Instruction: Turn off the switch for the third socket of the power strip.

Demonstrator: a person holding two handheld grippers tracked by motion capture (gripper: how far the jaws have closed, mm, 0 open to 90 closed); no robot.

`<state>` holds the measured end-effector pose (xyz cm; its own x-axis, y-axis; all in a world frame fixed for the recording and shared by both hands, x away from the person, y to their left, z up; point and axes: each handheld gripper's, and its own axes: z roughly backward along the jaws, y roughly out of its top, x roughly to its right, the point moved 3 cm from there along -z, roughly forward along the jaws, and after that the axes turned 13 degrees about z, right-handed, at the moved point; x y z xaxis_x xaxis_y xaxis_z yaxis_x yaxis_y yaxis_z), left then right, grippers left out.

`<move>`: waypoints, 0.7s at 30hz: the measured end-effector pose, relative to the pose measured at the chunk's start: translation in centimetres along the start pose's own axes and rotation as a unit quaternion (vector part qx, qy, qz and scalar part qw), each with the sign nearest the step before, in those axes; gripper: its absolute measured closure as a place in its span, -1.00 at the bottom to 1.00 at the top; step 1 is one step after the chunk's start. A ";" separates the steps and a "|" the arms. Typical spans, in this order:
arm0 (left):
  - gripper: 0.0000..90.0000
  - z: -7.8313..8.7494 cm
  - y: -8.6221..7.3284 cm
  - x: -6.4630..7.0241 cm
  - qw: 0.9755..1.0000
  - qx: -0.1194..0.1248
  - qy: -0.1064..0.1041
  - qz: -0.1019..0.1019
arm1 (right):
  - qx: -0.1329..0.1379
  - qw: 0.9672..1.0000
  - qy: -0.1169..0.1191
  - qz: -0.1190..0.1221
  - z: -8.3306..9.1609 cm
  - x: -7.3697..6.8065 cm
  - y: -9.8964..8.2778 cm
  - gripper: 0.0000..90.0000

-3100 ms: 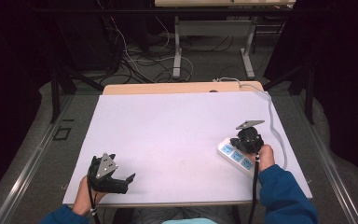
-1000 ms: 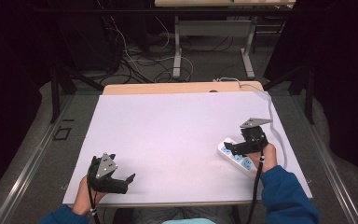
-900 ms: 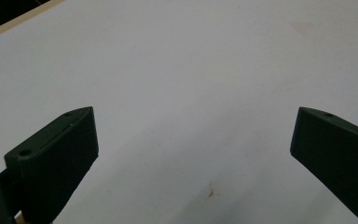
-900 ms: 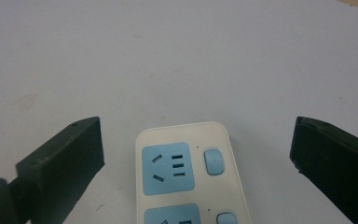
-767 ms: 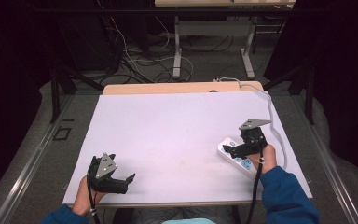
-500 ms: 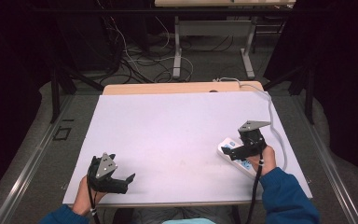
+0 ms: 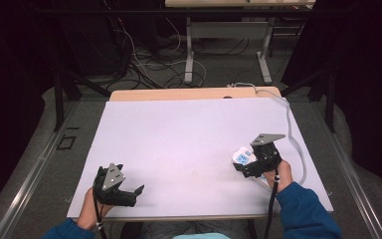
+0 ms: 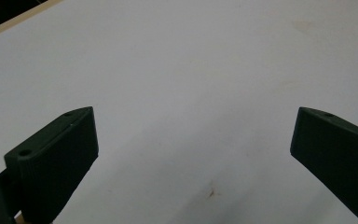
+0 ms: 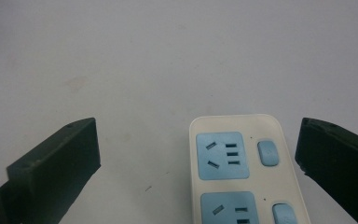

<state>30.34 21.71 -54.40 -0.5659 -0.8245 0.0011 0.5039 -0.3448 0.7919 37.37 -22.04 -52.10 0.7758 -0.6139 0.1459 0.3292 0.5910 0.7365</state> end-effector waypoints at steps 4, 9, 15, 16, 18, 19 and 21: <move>-0.99 0.0 -0.1 0.2 1.000 0.001 -0.007 0.008 | 0.003 1.000 0.004 0.005 0.1 -0.5 0.0 -1.00; -0.99 0.0 0.0 0.0 1.000 0.000 0.001 -0.001 | 0.007 1.000 0.006 0.015 0.2 -1.1 0.0 -1.00; -0.99 0.0 0.0 0.0 1.000 0.000 0.001 -0.002 | 0.001 1.000 0.016 0.024 0.5 -2.3 -0.2 -1.00; -0.99 0.0 0.0 0.0 1.000 0.000 0.001 -0.002 | 0.005 0.999 0.017 0.028 0.5 -2.5 -0.2 -1.00; -0.99 0.0 0.0 0.0 1.000 0.001 0.001 0.000 | 0.003 0.999 0.017 0.033 0.7 -2.9 -0.3 -1.00; -0.99 0.0 0.0 0.1 1.000 0.001 0.001 0.000 | 0.004 0.999 0.019 0.033 0.8 -3.1 -0.3 -1.00; -0.99 0.0 0.0 0.1 1.000 0.000 0.000 0.001 | 0.003 0.999 0.019 0.038 0.9 -3.4 -0.5 -1.00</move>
<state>30.24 21.65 -54.42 -0.5647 -0.8253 0.0018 0.5050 -0.3438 0.7917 34.05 -20.71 -52.33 0.8181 -0.5476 0.1759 0.2663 0.6317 0.7281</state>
